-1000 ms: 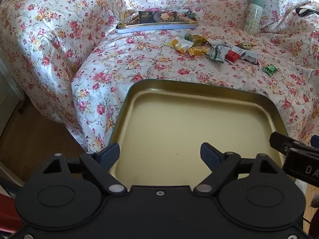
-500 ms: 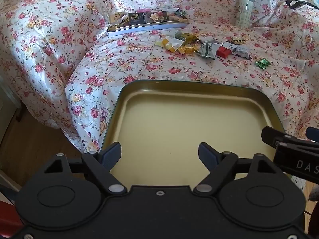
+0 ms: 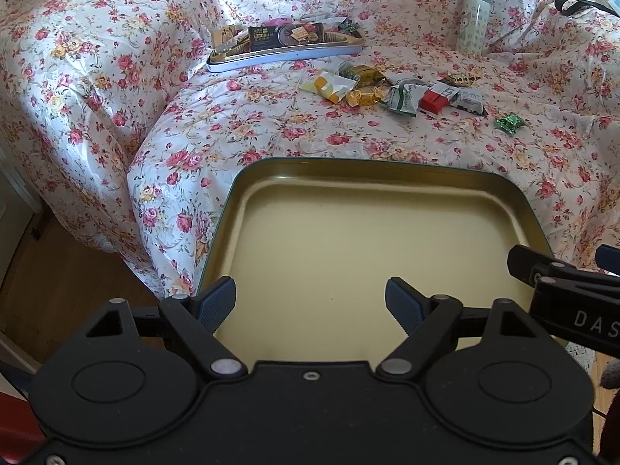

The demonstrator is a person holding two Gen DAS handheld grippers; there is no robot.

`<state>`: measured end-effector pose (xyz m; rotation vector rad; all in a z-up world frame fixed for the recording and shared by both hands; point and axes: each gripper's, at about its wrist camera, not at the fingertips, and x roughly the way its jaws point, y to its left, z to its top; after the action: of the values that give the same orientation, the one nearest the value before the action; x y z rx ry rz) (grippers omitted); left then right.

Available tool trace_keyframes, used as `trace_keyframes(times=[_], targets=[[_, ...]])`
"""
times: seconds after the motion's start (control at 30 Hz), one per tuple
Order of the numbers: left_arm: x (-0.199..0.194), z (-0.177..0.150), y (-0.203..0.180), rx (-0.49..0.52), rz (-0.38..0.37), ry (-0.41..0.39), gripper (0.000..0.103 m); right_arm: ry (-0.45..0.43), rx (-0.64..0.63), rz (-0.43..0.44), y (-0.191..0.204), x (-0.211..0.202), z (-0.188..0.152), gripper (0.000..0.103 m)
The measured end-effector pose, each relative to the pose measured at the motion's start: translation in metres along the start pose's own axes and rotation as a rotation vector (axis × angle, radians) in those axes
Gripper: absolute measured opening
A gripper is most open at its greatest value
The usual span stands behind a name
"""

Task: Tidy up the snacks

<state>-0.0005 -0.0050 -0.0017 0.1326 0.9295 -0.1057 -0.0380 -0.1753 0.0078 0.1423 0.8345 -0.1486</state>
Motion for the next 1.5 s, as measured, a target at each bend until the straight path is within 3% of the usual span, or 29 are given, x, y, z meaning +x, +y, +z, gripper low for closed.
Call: trace_keyframes(times=[1.5], targets=[[0.0020, -0.0046, 0.0012, -0.018, -0.003, 0.017, 0.084, 0.000, -0.001, 0.006, 0.0035, -0.0014, -0.0014, 0.103]])
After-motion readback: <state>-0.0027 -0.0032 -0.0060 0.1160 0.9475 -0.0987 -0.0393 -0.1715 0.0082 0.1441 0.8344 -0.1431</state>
